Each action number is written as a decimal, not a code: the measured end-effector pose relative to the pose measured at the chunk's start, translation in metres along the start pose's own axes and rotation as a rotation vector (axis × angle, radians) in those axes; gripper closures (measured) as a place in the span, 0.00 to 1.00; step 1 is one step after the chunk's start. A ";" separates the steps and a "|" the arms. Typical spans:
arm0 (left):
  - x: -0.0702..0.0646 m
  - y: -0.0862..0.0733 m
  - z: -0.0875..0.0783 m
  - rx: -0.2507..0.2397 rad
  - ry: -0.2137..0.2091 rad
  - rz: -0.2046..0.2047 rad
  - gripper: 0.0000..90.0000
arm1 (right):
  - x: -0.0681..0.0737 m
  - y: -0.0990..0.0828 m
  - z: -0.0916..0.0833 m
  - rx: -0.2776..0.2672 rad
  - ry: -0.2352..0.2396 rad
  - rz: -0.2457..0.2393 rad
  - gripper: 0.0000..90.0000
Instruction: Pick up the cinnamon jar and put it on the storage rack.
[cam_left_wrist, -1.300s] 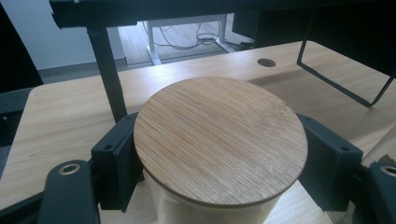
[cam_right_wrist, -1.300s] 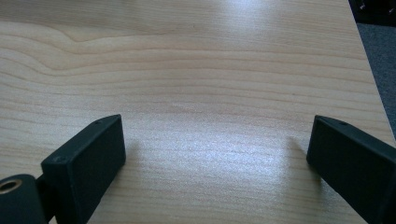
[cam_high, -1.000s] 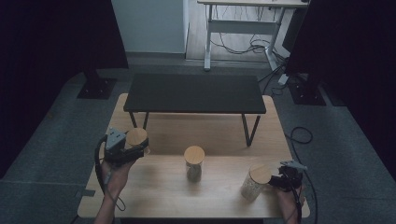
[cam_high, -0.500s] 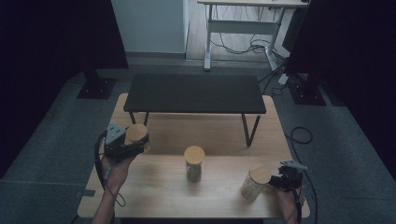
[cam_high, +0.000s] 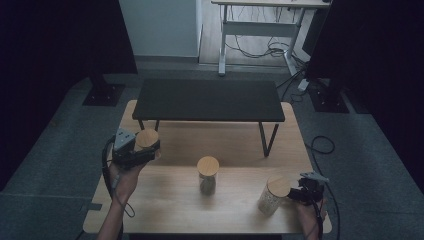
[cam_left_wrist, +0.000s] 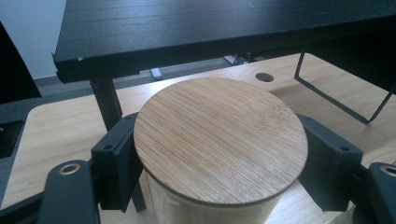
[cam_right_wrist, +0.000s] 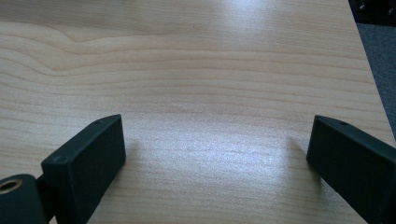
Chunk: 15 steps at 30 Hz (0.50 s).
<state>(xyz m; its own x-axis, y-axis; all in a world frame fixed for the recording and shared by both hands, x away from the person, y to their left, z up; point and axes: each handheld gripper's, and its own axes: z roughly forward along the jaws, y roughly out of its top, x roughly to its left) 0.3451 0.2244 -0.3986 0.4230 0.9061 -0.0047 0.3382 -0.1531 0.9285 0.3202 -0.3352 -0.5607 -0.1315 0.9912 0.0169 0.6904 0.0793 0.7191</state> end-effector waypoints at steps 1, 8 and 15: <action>0.000 0.001 0.000 0.000 -0.001 0.003 0.27 | 0.000 0.000 0.000 0.000 0.000 0.000 0.04; 0.000 0.005 0.002 0.001 -0.004 0.008 0.27 | 0.000 0.000 0.000 0.000 0.000 0.000 0.04; 0.002 0.008 0.003 -0.001 -0.002 0.005 0.27 | 0.000 0.000 0.000 0.000 0.000 -0.001 0.04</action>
<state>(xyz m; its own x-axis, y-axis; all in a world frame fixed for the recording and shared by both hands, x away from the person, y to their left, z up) 0.3516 0.2238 -0.3925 0.4263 0.9046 -0.0004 0.3351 -0.1575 0.9289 0.3202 -0.3353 -0.5607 -0.1318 0.9911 0.0165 0.6903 0.0798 0.7191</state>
